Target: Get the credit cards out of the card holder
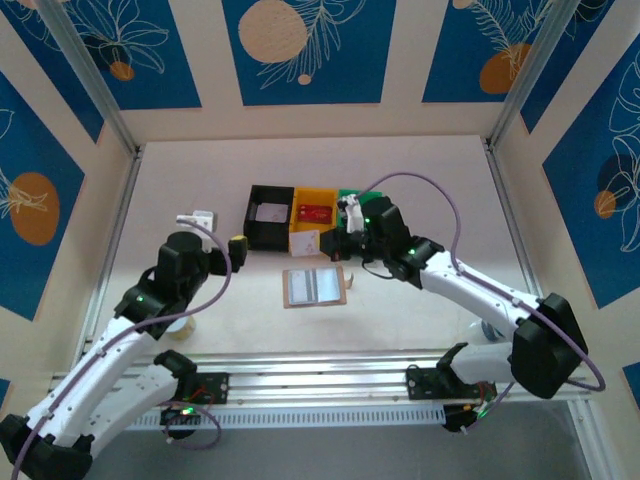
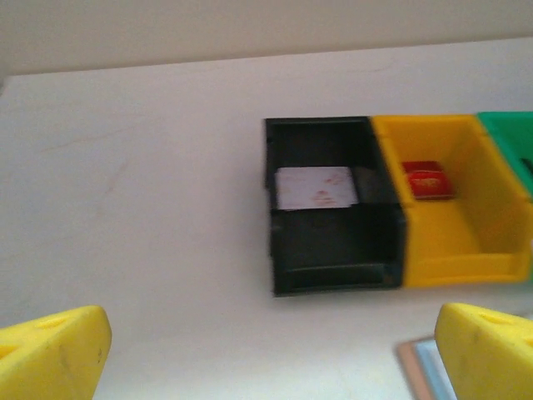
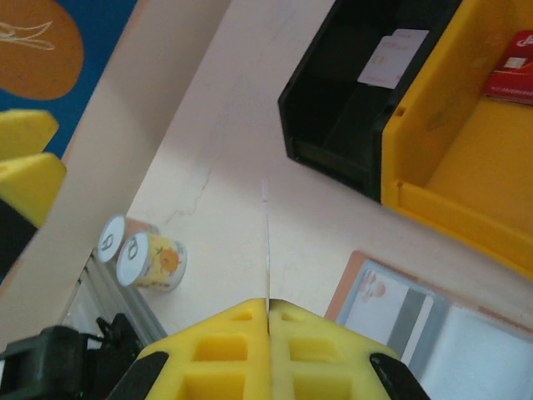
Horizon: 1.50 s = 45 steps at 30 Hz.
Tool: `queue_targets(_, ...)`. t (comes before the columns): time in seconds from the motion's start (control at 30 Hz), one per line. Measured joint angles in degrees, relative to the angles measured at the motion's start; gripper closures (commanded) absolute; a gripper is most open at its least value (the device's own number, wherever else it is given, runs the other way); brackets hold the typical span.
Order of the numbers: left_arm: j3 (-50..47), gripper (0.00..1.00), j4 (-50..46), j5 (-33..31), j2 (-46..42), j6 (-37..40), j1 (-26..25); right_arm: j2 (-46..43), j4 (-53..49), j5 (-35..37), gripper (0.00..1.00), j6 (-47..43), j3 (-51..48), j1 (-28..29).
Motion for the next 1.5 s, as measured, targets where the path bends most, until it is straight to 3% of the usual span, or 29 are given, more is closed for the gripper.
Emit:
queue_targets(0.33, -2.23, 0.00, 1.97, -9.35, -4.00, -0.04, 0.11, 13.31, -7.32, 6.47, 1.00, 3.63, 14.97, 3.28)
queue_targets(0.97, -3.41, 0.00, 3.08, -10.08, -3.65, -0.02, 0.11, 40.61, -21.64, 11.21, 1.00, 4.63, 48.39, 4.50)
queue_targets(1.5, -3.87, 0.00, 4.00, -10.05, -3.48, 0.00, 0.11, 51.76, -24.68, 9.16, 1.00, 8.87, 58.27, 1.20)
